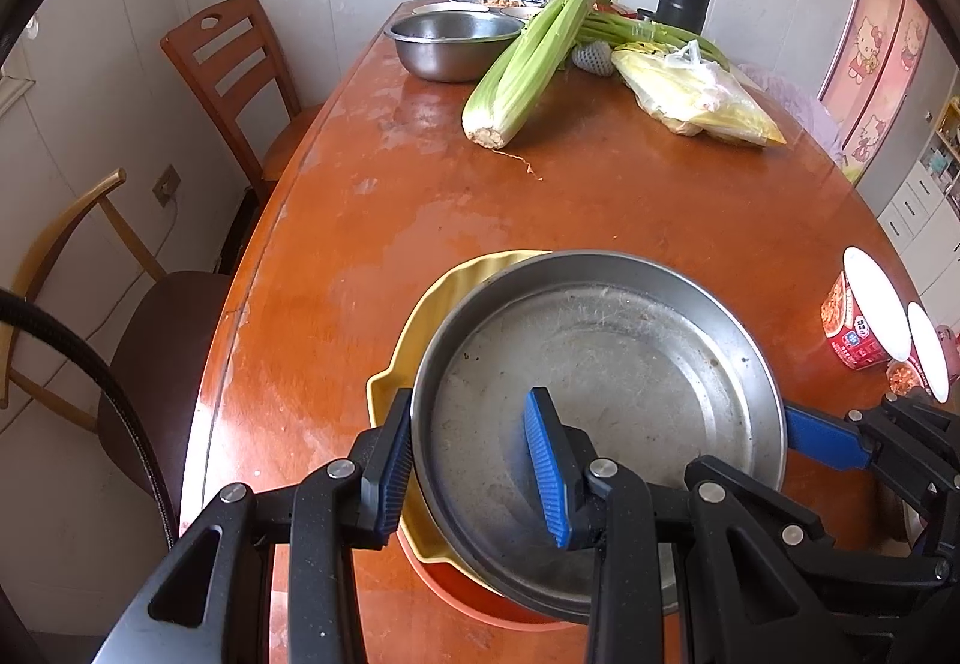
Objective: Organize plates and bowls
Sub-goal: 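Lower the grey pan onto the yellow plate and open the left tool, then move the left tool to the rim of the steel bowl, then close the left tool on the steel bowl rim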
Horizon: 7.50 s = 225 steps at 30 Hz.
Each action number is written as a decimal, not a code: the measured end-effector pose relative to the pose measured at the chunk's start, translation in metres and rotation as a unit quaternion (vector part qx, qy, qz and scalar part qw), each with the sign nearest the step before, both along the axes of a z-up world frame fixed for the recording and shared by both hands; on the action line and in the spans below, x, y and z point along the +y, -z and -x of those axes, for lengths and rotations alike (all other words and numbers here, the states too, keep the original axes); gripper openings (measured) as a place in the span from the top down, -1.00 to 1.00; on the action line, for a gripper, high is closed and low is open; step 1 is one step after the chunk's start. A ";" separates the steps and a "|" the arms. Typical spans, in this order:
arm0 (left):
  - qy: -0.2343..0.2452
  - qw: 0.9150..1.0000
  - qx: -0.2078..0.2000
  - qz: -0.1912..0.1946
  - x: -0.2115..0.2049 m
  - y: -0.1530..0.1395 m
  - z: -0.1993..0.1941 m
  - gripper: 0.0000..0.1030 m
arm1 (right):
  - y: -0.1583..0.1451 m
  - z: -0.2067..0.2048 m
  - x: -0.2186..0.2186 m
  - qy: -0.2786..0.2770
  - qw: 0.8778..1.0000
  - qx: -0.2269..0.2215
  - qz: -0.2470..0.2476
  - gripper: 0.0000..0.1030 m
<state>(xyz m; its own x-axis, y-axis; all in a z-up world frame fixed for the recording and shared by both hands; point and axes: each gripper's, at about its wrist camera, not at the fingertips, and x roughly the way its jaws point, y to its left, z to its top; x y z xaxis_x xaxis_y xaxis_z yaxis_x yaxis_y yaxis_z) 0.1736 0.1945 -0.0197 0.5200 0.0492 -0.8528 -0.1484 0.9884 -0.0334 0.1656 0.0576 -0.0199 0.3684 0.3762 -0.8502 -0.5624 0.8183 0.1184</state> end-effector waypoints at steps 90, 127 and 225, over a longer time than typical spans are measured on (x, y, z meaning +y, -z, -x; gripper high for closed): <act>0.014 0.997 0.040 0.064 -0.036 0.022 -0.019 0.02 | 0.016 -0.027 -0.049 0.045 0.999 -0.005 0.005 0.05; 0.015 0.999 -0.022 0.030 -0.070 -0.023 0.004 -0.02 | -0.044 -0.006 -0.119 0.092 0.990 -0.070 -0.074 0.05; 0.167 0.985 -0.006 0.050 -0.255 0.008 0.052 0.00 | 0.006 0.077 -0.267 0.122 0.991 -0.043 -0.020 0.19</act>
<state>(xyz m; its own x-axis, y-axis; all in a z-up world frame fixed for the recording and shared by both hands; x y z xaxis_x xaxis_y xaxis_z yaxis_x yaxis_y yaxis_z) 0.1215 -0.0600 -0.0275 0.5034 -0.2101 -0.8381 0.1863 0.9736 -0.1322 0.0883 -0.2090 -0.0262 0.5234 0.3009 -0.7972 -0.3587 0.9264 0.1141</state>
